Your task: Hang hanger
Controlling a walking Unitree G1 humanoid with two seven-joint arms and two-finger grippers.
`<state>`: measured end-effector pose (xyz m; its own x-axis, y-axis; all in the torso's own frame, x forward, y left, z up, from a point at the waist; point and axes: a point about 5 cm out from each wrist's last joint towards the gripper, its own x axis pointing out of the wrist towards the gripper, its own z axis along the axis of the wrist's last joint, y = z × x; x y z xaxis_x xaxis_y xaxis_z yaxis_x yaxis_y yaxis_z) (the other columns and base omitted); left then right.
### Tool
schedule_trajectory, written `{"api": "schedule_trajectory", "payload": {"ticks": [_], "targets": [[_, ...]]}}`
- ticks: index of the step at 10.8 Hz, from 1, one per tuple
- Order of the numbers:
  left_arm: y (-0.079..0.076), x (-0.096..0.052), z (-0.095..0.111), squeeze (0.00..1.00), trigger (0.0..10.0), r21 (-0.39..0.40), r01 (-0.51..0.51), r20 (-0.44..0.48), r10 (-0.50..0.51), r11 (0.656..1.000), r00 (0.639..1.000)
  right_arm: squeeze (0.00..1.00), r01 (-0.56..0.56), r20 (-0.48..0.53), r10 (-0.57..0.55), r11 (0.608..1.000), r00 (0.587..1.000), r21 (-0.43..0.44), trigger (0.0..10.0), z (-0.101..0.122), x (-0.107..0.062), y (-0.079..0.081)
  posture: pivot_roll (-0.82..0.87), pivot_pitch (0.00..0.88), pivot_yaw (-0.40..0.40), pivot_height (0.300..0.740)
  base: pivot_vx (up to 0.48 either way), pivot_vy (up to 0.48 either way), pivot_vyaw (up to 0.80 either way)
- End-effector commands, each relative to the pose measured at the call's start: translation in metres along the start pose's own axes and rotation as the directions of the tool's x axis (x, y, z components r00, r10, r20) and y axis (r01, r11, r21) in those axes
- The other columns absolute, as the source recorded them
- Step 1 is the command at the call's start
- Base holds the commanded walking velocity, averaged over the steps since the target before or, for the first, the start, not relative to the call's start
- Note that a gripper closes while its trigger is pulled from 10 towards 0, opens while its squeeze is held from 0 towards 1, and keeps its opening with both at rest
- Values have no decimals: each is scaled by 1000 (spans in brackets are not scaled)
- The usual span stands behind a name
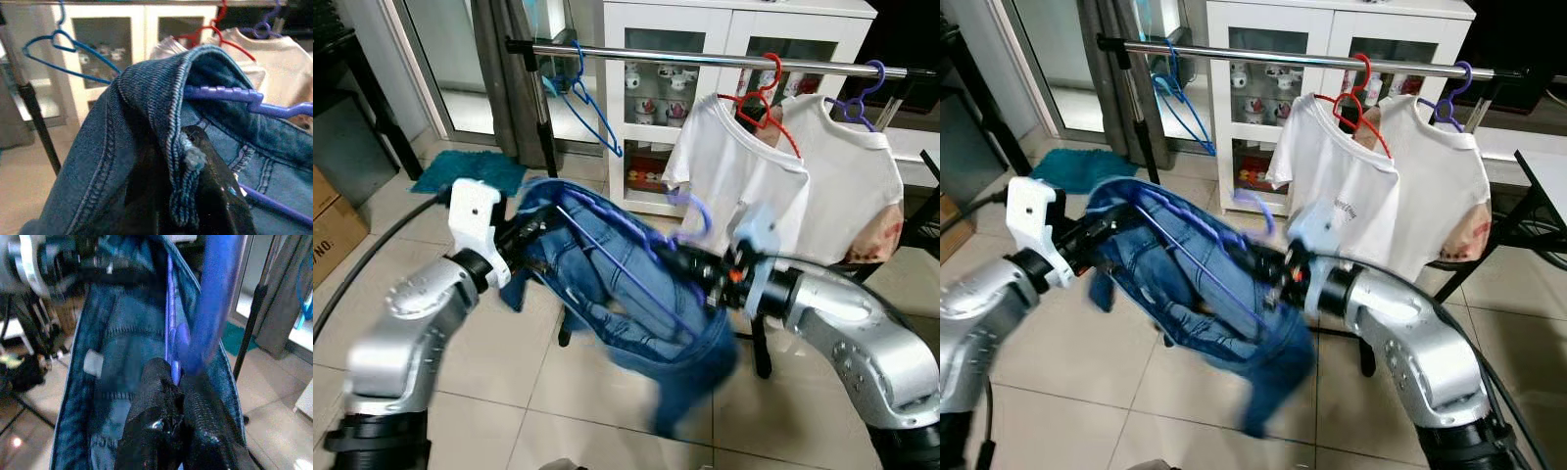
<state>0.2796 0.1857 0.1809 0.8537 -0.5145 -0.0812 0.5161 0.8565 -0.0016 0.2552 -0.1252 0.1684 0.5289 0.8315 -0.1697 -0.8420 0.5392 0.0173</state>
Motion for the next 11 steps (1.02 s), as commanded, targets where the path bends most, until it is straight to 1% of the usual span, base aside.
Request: {"api": "schedule_trajectory", "payload": {"ticks": [1, 2, 3, 4, 5, 6, 7, 8, 9, 10, 11], "targets": [[1, 2, 22, 0, 0, 37, 19, 56, -21, 999, 998, 0, -15, -32, 14, 999, 999, -33, 0, -2, -2, 0, -122, 0, 35, 740, 0, 0, 0], [6, 3, 32, 0, 0, 23, -8, 99, 6, 1000, 995, 0, -34, -53, 32, 999, 998, -40, 0, -4, -3, 2, -122, 0, 35, 740, 0, 0, 0], [12, 6, 48, 0, 0, -31, -13, 180, 18, 999, 984, 0, -72, -84, 69, 997, 994, -38, 0, -8, -5, 6, -123, 0, 37, 740, 0, 0, 0], [17, 7, 63, 0, 0, -90, 12, 260, 12, 996, 966, 0, -105, -115, 101, 994, 988, -31, 0, -13, -8, 10, -126, 0, 40, 740, 0, 0, 0], [35, 8, 71, 0, 0, -128, -91, 302, 126, 988, 945, 0, -111, -126, 107, 994, 986, -24, 0, -16, -11, 11, -126, 0, 41, 740, 0, 0, 0], [49, 7, 72, 0, 0, -135, -196, 298, 228, 971, 927, 0, -110, -127, 107, 994, 986, -19, 0, -17, -12, 11, -127, 0, 43, 740, 0, 0, 0], [83, -3, 61, 0, 0, -166, -428, 256, 458, 888, 851, 0, -95, -91, 95, 995, 991, 12, 0, -15, -15, 9, -125, 0, 43, 740, 0, 0, 0], [106, -13, 45, 0, 0, -187, -557, 216, 587, 809, 780, 0, -120, -63, 121, 993, 991, 23, 0, -12, -19, 10, -125, 0, 44, 740, 0, 0, 0], [107, -12, 37, 0, 0, -180, -562, 190, 589, 807, 785, 0, -149, -45, 150, 988, 988, 29, 0, -10, -20, 12, -125, 0, 44, 740, 0, 0, 0], [101, -5, 28, 0, 0, -170, -545, 169, 569, 821, 805, 0, -180, -25, 181, 983, 983, 33, 0, -6, -19, 17, -127, 0, 46, 740, 0, 0, 0], [66, 17, 10, 0, 0, -89, -340, 80, 347, 936, 934, 0, -23, 77, 18, 998, 997, 53, 0, 6, -8, 4, -128, 0, 51, 740, 0, 0, 0]]}}
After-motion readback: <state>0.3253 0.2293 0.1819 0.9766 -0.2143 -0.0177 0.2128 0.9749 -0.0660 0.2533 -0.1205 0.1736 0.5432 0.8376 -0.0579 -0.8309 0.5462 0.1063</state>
